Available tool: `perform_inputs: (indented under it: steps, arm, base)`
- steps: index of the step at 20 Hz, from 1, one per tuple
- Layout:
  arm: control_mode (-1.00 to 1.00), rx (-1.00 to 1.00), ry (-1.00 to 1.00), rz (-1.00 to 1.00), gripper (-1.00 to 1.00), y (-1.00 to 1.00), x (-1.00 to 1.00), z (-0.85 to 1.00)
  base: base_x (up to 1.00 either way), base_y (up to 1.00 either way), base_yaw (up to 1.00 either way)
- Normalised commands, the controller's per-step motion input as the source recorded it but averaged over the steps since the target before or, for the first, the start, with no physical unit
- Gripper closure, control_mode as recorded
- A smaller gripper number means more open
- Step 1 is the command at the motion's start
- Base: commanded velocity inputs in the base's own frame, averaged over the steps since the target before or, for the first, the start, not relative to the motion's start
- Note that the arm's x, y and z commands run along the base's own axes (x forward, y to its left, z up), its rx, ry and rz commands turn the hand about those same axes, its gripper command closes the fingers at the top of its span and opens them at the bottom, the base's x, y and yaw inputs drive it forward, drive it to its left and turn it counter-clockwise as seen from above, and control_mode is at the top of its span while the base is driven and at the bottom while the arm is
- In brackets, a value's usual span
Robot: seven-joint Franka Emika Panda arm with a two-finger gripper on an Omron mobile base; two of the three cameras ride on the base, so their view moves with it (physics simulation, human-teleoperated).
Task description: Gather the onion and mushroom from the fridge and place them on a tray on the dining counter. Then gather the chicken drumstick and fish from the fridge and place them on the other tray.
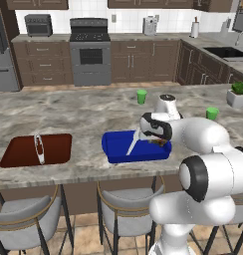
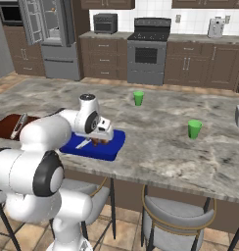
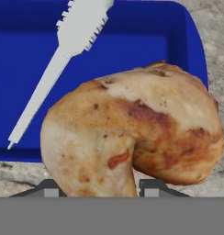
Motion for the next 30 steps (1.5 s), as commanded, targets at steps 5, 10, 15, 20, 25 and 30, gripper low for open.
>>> perform_inputs:
  steps: [5,10,15,20,25,30]
  arm:
    - [-1.00,-0.01,0.04,0.00,1.00,0.00,0.23,-0.35]
    - [-1.00,0.00,0.02,0.00,1.00,0.00,0.20,-0.29]
    - [-1.00,0.00,0.00,0.00,1.00,0.00,0.16,-0.20]
    - [-1.00,-0.01,0.00,0.00,1.00,0.00,0.17,-0.25]
    - [-1.00,0.00,0.00,0.00,1.00,0.00,0.23,-0.09]
    - [-1.00,0.00,0.00,0.00,1.00,0.00,0.29,-0.03]
  base:
    - [0.00,0.00,0.00]
    - [0.00,0.00,0.00]
    - [0.00,0.00,0.00]
    - [0.00,0.00,0.00]
    - [0.00,0.00,0.00]
    - [0.00,0.00,0.00]
